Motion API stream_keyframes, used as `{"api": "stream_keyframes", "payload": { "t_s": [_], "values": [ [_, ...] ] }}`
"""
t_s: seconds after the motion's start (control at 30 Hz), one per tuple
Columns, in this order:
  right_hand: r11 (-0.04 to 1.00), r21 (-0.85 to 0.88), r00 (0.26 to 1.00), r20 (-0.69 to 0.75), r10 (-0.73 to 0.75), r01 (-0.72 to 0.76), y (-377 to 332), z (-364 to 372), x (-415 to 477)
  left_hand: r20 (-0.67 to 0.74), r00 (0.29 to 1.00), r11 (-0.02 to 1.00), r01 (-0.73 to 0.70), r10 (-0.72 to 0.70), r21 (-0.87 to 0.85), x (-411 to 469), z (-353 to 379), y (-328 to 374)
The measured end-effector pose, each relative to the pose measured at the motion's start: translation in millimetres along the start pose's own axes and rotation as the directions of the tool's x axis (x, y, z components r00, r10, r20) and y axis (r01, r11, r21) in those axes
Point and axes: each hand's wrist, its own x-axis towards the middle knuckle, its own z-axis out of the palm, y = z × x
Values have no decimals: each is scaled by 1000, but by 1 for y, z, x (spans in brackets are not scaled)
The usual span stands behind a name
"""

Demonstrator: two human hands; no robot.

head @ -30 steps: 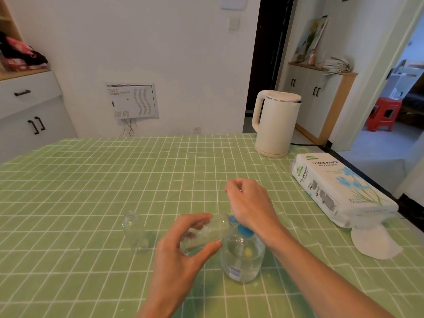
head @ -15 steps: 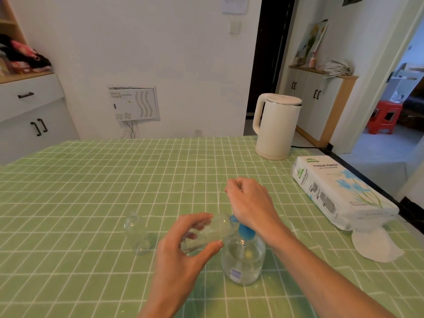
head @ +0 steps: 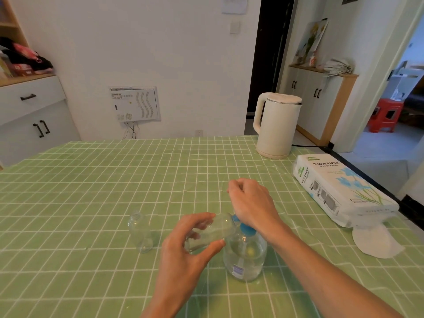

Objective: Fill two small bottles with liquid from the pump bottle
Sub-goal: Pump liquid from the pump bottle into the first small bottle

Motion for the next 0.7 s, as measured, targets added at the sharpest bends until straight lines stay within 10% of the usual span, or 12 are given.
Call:
{"api": "stream_keyframes", "payload": {
  "t_s": [0.7],
  "values": [
    [1000, 15, 1000, 15, 22, -23, 2, 1, -1, 1, 1000, 1000, 13, -13, -7, 0, 1, 0]
  ]
}}
